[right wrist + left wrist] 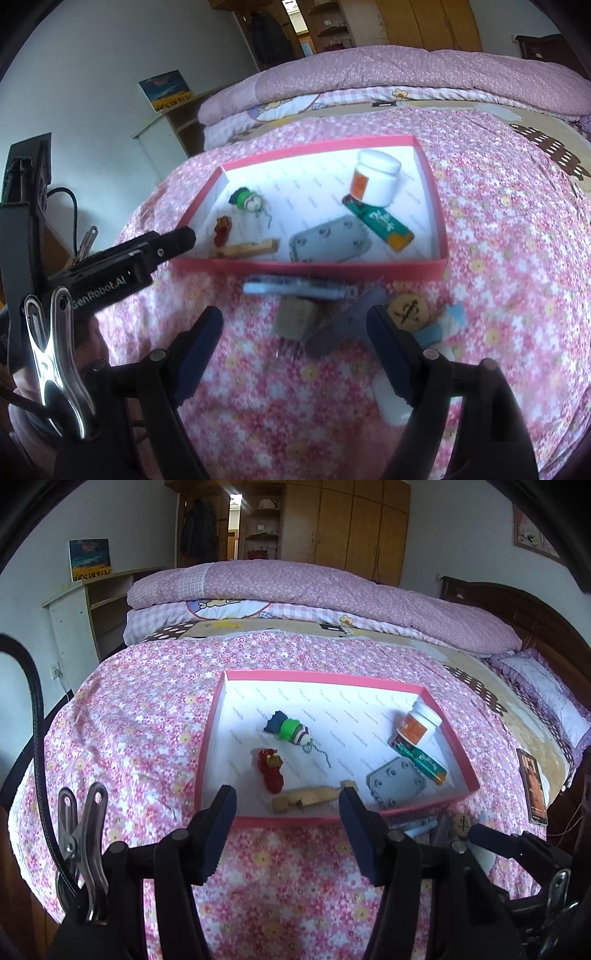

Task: Organize rigid objects
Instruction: 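Withdraw both open grippers from the box toward the remaining objects, then lower the left gripper onto the white plug and close it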

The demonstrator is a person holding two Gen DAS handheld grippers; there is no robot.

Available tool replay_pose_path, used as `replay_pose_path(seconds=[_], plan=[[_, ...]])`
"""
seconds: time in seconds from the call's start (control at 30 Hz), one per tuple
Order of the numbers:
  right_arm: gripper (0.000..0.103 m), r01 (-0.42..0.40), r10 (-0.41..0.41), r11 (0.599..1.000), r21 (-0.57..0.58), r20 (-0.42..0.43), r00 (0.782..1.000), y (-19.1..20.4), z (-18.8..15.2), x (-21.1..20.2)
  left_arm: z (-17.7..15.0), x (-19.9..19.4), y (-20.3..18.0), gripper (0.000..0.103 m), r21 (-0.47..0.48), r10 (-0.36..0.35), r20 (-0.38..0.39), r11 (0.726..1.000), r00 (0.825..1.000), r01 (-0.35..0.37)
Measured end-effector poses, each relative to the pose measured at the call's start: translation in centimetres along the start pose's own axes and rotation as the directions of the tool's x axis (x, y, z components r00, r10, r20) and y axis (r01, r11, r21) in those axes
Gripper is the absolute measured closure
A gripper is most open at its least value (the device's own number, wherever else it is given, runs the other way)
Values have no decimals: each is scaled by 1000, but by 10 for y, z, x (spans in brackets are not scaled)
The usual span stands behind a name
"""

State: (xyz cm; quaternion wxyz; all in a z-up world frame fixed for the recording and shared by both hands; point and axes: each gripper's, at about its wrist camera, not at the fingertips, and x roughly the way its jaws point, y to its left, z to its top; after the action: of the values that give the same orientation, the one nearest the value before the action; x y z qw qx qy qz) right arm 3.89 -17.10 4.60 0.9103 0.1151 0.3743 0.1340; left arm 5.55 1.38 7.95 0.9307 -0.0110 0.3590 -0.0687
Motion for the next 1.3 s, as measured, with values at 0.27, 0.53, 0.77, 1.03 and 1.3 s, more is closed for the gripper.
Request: replay_pose_path(seconds=[0.27,0.53,0.77,1.03,1.3], plan=[[21,15,-16,999,-28,-14,1000,-5,-18,-13,-12,-11,-1,42,11,-6,-8,1000,1000,6],[21,33,-35,997,-72,-36,999,-10,-38,-21,-25,-16,-7,42,21,-21,-28,1000,999,22],[21,48,-51,996,-77,-34,998,-16,-46,-28,-34,-11,-17,42,23,-56,-60,998,997,58],[21,59,-60,996,-61,-31,998,-25,-47,-29,-32,4,-40,42,-1,-134,-106,991,985,135],[21,76,-77,995,-62,-20,997,-33,-50,-33,-34,17,-62,42,0,-174,-142,984,975,175]])
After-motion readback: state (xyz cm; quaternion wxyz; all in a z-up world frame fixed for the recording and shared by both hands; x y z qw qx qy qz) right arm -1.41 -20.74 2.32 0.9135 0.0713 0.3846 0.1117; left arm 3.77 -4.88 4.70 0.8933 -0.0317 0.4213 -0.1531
